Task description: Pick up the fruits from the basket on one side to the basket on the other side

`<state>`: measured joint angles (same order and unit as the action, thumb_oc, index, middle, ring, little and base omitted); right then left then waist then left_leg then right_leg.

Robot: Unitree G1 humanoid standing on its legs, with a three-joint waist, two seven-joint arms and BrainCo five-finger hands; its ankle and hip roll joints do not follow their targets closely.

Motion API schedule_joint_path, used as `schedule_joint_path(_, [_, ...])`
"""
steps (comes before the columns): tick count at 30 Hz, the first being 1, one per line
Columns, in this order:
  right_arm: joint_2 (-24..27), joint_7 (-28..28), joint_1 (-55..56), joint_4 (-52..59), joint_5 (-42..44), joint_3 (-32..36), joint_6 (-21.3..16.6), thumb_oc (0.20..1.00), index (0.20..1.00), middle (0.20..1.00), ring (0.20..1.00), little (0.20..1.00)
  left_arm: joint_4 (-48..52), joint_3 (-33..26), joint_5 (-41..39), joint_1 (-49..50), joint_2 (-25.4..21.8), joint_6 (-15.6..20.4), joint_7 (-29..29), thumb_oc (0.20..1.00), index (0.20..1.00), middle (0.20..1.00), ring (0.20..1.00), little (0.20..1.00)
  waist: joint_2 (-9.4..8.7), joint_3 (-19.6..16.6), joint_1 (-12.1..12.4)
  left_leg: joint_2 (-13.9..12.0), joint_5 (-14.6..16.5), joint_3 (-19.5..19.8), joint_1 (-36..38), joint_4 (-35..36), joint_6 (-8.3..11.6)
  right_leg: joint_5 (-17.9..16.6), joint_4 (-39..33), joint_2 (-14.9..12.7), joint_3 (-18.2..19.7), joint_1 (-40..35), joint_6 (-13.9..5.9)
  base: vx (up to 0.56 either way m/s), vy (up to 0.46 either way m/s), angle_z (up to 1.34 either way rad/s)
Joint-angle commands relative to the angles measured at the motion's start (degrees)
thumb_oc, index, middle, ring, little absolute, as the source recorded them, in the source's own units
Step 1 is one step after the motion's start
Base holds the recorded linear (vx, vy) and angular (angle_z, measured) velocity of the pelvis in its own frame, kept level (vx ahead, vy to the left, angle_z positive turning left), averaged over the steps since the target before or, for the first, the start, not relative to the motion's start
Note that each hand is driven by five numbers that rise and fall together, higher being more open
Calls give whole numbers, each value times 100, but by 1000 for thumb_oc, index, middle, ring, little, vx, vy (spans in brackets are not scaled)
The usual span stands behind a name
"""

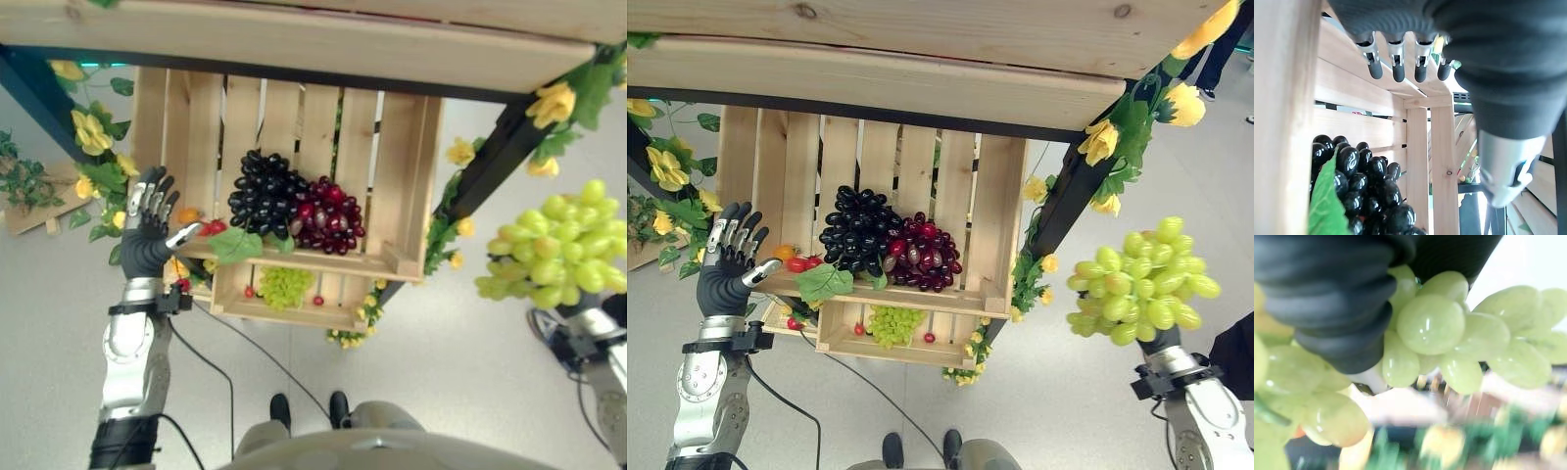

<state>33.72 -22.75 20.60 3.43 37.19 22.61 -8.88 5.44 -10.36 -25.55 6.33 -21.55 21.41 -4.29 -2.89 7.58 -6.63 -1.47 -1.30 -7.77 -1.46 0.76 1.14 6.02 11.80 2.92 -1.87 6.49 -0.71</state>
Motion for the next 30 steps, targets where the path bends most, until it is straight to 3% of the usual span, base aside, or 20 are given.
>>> schedule_joint_path(1, [130, 185, -288, 134, 92, 469, -671, 200, 200, 200, 200, 200, -238, -71, 13, 60, -293, -25, -150, 1000, 1000, 1000, 1000, 1000, -207, -250, -155, -11, 562, -184, 186, -465, 136, -220, -557, -372, 381, -326, -415, 29, -12, -5])
schedule_joint_path(15, [-72, -247, 134, 135, -215, 243, -415, 200, 200, 200, 200, 200, -278, -210, 120, 164, -172, -42, -157, 1000, 1000, 1000, 1000, 1000, -160, -236, -293, -15, 603, -323, 254, -451, 126, -233, -527, -308, 525, -288, -397, -1, -5, -7])
schedule_joint_path(25, [-49, -501, 128, 436, -278, -173, -279, 200, 200, 200, 200, 200, -346, -266, 181, 112, -197, 2, -66, 1000, 1000, 1000, 1000, 1000, -135, -85, -260, -6, 615, -318, 91, -617, 128, -229, -421, -290, 632, -147, -387, -33, -9, -7])
schedule_joint_path(30, [-37, -623, -9, 778, -200, -581, -212, 200, 200, 200, 200, 200, -418, -211, 213, 40, -230, 34, 29, 1000, 1000, 1000, 1000, 1000, -217, 0, -164, -93, 587, -161, -76, -784, 169, -286, -561, -248, 636, -143, -320, -63, -72, 3])
